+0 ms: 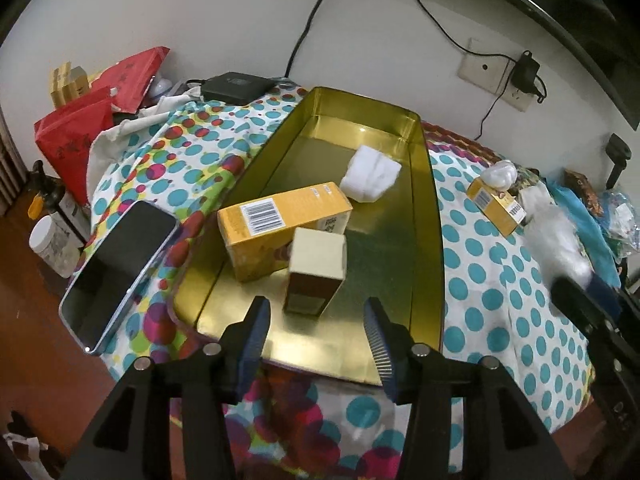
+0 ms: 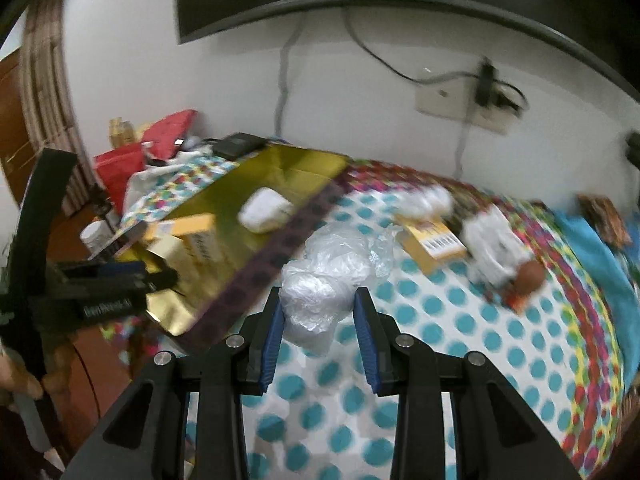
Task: Organize objects
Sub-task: 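Set the cream-topped box in the tray with the left gripper while the right carries the bag over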
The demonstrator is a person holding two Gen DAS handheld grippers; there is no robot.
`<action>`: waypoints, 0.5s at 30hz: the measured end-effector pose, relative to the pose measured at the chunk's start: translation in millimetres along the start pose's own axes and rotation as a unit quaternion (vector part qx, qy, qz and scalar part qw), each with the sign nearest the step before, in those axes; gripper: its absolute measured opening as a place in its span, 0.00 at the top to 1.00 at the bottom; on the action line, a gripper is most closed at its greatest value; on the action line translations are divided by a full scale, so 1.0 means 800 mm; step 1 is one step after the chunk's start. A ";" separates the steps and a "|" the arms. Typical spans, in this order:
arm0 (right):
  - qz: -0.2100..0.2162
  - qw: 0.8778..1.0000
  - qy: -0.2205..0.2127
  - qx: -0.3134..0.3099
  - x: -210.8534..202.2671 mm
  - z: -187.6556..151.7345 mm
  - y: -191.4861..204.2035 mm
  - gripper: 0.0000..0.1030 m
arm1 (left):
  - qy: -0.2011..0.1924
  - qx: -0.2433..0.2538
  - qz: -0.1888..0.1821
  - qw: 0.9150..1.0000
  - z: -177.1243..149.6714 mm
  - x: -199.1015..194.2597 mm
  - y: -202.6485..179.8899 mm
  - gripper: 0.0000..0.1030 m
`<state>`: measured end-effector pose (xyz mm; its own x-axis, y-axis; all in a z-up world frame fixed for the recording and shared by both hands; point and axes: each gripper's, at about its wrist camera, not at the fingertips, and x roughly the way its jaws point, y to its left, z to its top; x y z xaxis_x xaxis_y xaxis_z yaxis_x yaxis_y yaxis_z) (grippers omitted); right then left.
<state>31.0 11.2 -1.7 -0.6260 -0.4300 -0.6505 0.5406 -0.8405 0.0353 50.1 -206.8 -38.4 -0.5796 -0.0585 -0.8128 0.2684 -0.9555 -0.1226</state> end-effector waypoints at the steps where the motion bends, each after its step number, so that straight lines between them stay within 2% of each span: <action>1: 0.007 1.000 -0.001 -0.007 0.002 0.005 0.008 0.69 | -0.004 -0.003 0.000 1.000 -0.001 -0.006 0.004 0.52; 8: 0.053 0.997 -0.004 -0.048 0.020 0.031 0.066 0.69 | -0.019 -0.019 0.013 1.000 -0.004 -0.032 0.035 0.52; 15: 0.054 0.995 0.015 -0.078 0.051 0.038 0.101 0.69 | -0.026 -0.023 0.026 0.999 -0.010 -0.047 0.057 0.52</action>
<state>31.9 -84.5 -2.3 -0.5430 -0.5031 -0.6724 0.6863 -0.7272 -0.0100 90.1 -245.8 -17.7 -0.6038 -0.1233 -0.7875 0.3326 -0.9368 -0.1083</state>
